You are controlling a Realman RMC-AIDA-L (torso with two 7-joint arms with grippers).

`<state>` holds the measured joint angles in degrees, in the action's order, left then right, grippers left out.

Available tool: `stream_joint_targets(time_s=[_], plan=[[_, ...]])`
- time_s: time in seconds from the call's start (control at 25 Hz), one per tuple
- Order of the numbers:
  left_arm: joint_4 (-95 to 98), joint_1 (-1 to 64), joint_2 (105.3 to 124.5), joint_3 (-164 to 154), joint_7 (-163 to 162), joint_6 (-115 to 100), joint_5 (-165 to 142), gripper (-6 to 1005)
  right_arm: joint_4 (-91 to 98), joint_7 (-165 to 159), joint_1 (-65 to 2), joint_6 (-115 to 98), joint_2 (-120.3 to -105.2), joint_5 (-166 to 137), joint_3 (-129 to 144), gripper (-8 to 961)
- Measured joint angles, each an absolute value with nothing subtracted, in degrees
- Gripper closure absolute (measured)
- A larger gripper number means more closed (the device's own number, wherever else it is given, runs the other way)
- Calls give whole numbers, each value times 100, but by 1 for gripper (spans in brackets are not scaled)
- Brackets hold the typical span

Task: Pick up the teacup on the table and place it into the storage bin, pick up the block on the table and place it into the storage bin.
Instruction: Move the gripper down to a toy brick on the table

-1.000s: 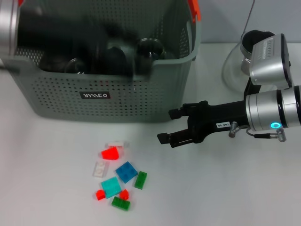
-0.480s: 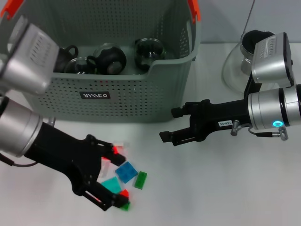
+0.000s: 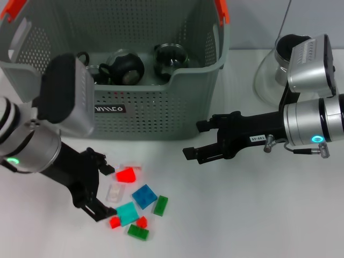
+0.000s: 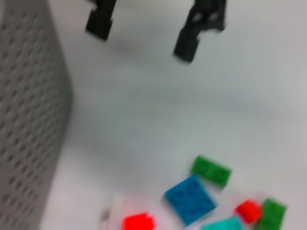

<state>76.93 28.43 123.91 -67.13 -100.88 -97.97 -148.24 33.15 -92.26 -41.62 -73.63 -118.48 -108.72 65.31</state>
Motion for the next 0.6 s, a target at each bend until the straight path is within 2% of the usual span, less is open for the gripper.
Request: stream_joint_targets(time_s=[0.6], plan=[[7678, 3104, 12407, -7918, -9971, -9194, -15890, 51, 3284, -9357, -4154, -7140, -11922, -10851, 6512, 6]])
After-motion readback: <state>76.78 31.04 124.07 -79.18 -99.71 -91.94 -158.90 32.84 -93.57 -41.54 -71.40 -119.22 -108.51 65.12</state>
